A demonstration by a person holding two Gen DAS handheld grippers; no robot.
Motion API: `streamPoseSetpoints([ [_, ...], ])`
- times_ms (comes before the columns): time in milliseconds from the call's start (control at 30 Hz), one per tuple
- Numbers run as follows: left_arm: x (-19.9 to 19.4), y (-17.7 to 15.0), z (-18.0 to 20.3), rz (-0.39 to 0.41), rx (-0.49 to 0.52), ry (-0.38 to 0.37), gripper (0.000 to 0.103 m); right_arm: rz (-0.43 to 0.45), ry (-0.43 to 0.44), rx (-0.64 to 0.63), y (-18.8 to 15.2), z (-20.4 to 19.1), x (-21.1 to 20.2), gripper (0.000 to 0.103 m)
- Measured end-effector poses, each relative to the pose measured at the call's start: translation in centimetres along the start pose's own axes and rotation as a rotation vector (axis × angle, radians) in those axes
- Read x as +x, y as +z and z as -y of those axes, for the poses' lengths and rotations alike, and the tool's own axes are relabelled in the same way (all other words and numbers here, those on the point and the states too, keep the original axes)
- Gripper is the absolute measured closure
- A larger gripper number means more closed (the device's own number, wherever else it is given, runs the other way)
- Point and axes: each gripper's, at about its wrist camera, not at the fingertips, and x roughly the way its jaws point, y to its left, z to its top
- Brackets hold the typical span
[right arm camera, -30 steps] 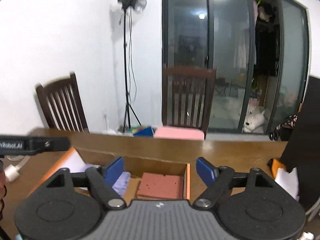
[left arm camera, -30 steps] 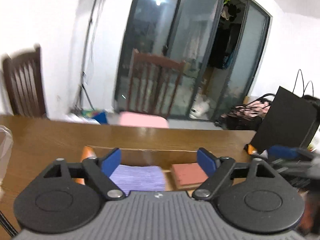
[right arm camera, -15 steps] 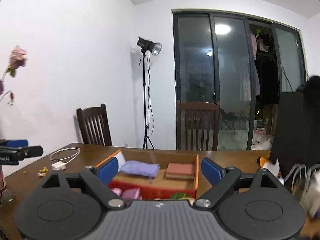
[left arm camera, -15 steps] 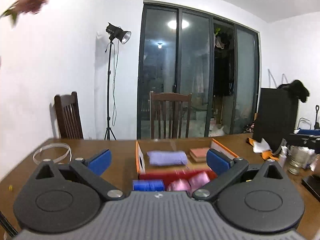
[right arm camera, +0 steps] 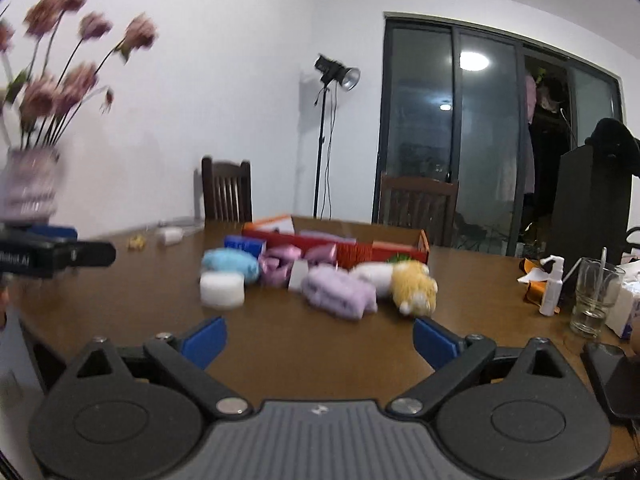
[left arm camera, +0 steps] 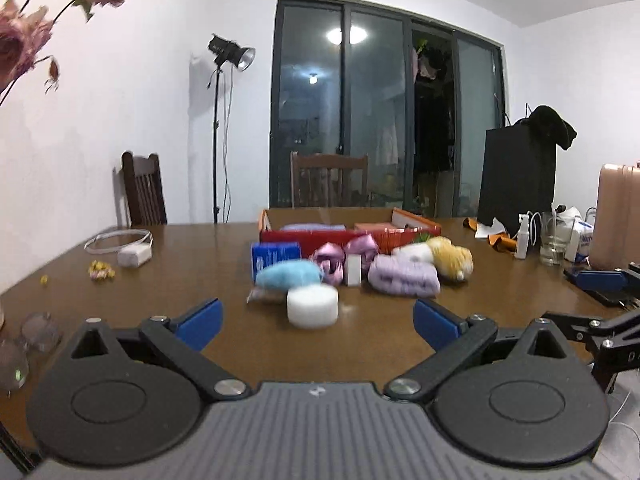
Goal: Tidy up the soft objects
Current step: 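Withdraw both tools from the box toward the plush toys, then close both tools on the yellow-and-white plush toy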
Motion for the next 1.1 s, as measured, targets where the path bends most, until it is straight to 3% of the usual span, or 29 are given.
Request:
streamPoseSetpoints([
  [200,-0.4,-0.4,0.1,-0.001,0.011,-0.003,0.0,0.022,0.001,0.055,-0.4,0.2,-2.5,0.003],
  [400,1.0,-0.7,-0.1,-0.033,-0.026,-0.006,0.0,0.008,-0.02,0.064,-0.4,0.6,-1.0,0.003],
  [700,5.6,-0.6,0.4,-0.113,-0.063,-0.018,0.0,-0.049,-0.06,0.161,-0.7,3.1,2.7,0.005],
  [1100,14.5,3.6,4.9,-0.146,-0.01,-0.092,0.0,-0.11,-0.06,0.186,2.0,8.4,10.5,0.007],
])
